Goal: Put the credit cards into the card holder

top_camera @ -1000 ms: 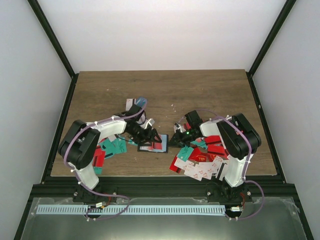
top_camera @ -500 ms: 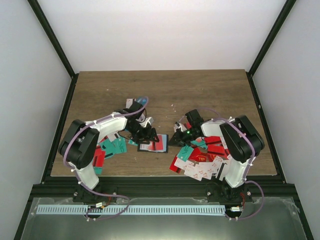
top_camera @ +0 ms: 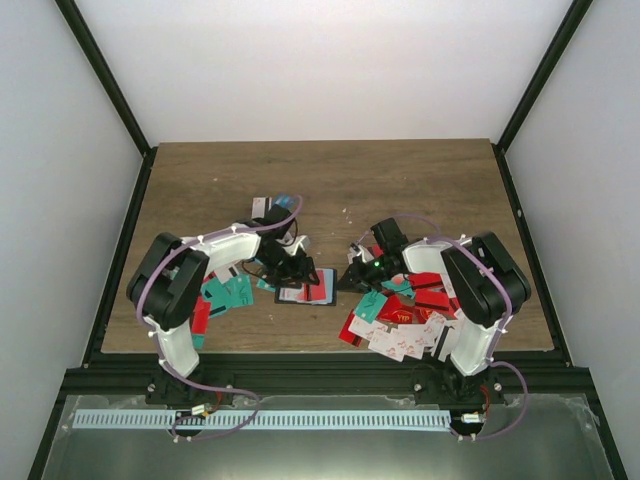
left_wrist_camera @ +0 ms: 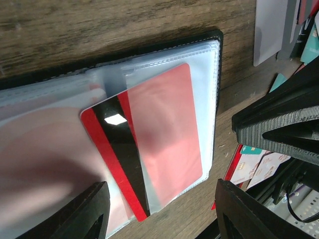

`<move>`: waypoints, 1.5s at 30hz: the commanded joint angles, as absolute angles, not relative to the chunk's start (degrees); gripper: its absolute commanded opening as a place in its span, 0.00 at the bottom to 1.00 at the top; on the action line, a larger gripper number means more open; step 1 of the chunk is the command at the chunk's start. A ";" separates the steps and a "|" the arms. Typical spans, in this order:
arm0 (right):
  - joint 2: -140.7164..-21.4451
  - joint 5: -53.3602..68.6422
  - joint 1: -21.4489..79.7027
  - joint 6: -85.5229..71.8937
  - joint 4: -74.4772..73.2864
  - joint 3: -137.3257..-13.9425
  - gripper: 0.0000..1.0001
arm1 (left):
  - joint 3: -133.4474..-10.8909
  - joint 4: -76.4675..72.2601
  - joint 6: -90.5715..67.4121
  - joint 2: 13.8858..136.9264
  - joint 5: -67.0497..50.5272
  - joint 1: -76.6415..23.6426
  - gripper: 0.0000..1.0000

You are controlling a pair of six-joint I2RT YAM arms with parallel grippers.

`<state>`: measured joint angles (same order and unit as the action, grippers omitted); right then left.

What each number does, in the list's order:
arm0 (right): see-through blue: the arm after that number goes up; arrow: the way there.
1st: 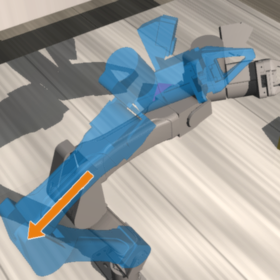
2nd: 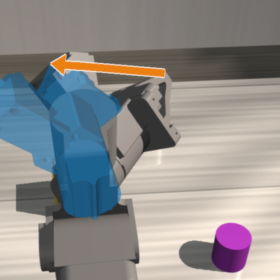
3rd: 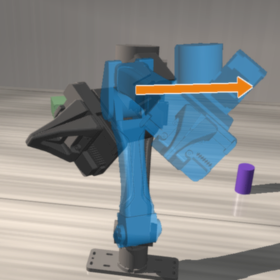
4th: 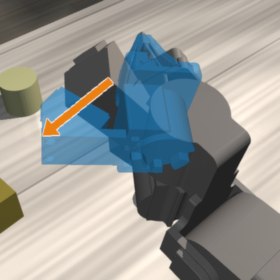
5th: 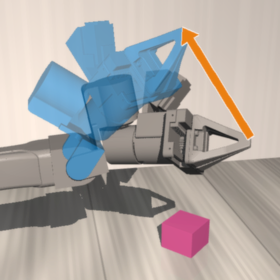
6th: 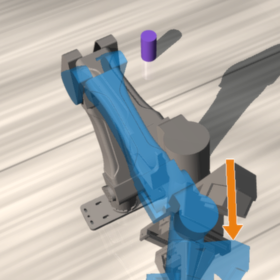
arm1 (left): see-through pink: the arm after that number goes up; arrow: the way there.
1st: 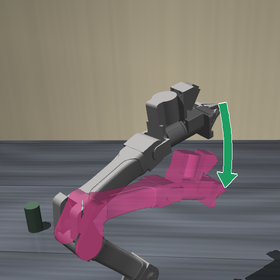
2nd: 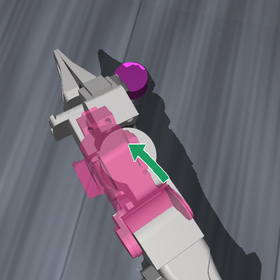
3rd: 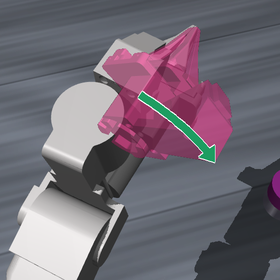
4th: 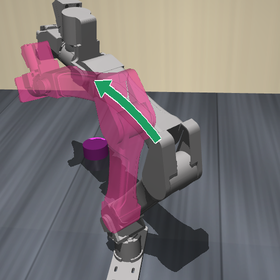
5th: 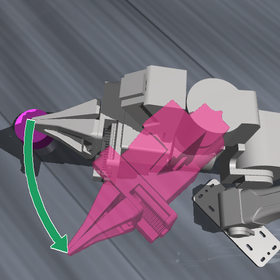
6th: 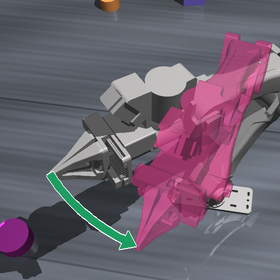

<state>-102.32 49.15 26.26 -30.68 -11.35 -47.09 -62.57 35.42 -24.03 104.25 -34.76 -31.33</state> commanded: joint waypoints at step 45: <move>-101.90 51.77 26.92 -34.02 -8.94 -47.28 0.24 | -64.87 33.64 -24.96 107.48 -30.65 -34.89 0.05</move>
<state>-100.75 52.23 26.41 -34.37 -8.14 -46.57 -65.39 33.67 -26.37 105.97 -31.59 -34.72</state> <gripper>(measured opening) 0.229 0.056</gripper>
